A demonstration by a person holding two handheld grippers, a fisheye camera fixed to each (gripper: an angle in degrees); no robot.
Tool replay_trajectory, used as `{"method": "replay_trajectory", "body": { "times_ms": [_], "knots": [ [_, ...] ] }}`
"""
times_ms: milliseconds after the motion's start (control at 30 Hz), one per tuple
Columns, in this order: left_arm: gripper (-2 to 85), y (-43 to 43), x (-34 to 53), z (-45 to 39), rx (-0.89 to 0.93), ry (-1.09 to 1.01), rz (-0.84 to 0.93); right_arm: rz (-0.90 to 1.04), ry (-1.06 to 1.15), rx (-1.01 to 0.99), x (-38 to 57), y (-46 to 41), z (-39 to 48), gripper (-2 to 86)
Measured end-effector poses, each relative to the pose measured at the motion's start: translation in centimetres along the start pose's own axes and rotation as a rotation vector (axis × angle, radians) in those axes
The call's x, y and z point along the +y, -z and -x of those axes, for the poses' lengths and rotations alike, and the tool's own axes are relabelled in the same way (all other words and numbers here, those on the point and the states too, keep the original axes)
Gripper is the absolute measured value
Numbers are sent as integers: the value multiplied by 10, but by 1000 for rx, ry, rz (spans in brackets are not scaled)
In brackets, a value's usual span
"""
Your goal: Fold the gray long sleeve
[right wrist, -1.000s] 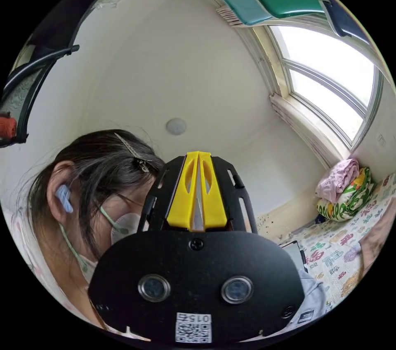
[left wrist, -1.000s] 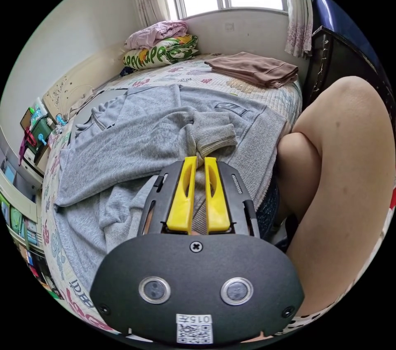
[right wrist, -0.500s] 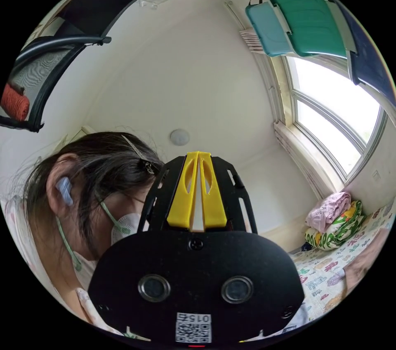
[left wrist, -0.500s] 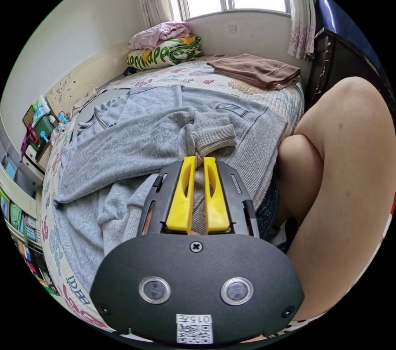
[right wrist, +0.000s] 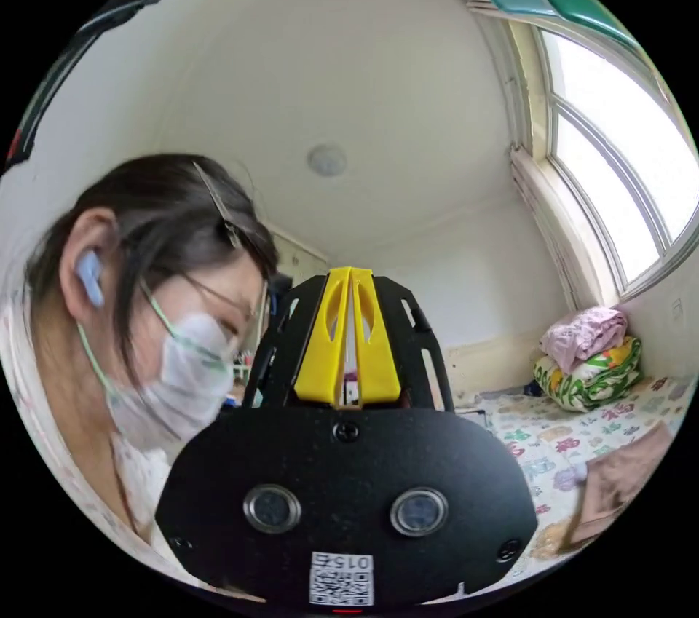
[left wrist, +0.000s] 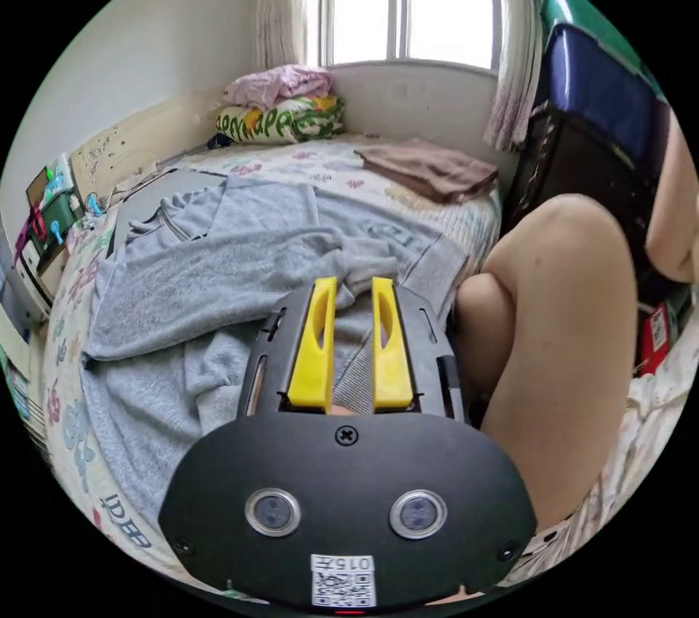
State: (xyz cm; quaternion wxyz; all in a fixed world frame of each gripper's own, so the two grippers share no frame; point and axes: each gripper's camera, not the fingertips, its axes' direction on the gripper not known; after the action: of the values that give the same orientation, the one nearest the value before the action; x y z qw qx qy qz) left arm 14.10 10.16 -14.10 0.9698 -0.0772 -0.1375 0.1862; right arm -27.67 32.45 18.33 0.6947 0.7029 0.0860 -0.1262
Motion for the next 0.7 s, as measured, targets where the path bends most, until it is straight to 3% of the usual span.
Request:
{"method": "replay_trajectory", "body": {
  "times_ms": [100,233,333,533,700],
  "knots": [
    [73,28,-29,39,-61,70,-67,226,94,104,58,-65,-60,0],
    [88,17,-85,111,-262,114,39,683,-25,145,157,-181,-192,60],
    [91,-2,-130,172,-362,200,96,906,-77,137,230,-261,-280,62],
    [105,-59,-227,270,-493,365,139,1138,-270,176,347,-432,-425,81],
    [126,-94,-282,331,-463,601,80,1243,-198,330,405,-545,-488,101]
  ]
}}
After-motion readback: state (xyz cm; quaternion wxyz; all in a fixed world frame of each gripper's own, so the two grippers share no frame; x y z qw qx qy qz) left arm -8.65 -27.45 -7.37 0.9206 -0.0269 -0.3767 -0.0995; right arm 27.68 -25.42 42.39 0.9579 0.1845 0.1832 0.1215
